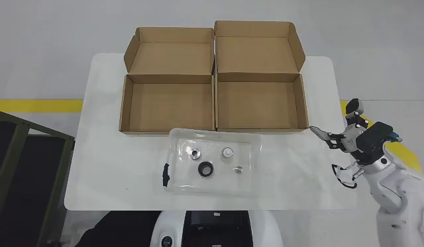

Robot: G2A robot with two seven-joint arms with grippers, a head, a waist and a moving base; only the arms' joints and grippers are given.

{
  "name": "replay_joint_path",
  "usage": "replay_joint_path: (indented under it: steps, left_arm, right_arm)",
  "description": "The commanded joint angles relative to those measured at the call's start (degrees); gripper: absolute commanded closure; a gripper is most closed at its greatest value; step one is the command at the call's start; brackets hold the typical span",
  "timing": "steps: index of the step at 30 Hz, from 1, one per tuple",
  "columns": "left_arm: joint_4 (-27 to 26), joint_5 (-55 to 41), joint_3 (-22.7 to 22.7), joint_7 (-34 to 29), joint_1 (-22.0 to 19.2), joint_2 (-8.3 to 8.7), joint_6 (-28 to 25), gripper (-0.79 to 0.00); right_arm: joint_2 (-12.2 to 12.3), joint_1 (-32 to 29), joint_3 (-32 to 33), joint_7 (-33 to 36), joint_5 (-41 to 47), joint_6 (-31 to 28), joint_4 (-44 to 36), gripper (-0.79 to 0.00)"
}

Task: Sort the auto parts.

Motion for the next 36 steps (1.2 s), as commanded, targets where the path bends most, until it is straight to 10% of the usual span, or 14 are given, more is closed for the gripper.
replay_joint_path:
  steps: [1,19,36]
  left_arm:
    - [0.0,0.0,0.0,0.0,0.0,0.00,0.0,-0.784]
    - [0.0,0.0,0.0,0.0,0.0,0.00,0.0,-0.785]
    - [0.0,0.0,0.0,0.0,0.0,0.00,0.0,-0.785]
  right_arm:
    - [0.0,0.0,0.0,0.0,0.0,0.0,0.0,-0.784]
    - [0.4,0.9,-1.7,4.0,-0.2,-2.8,-1.3,-0.785]
    - [4.3,8.5,-14.7,37.6,19.2,-13.2,-8.8,-0.785]
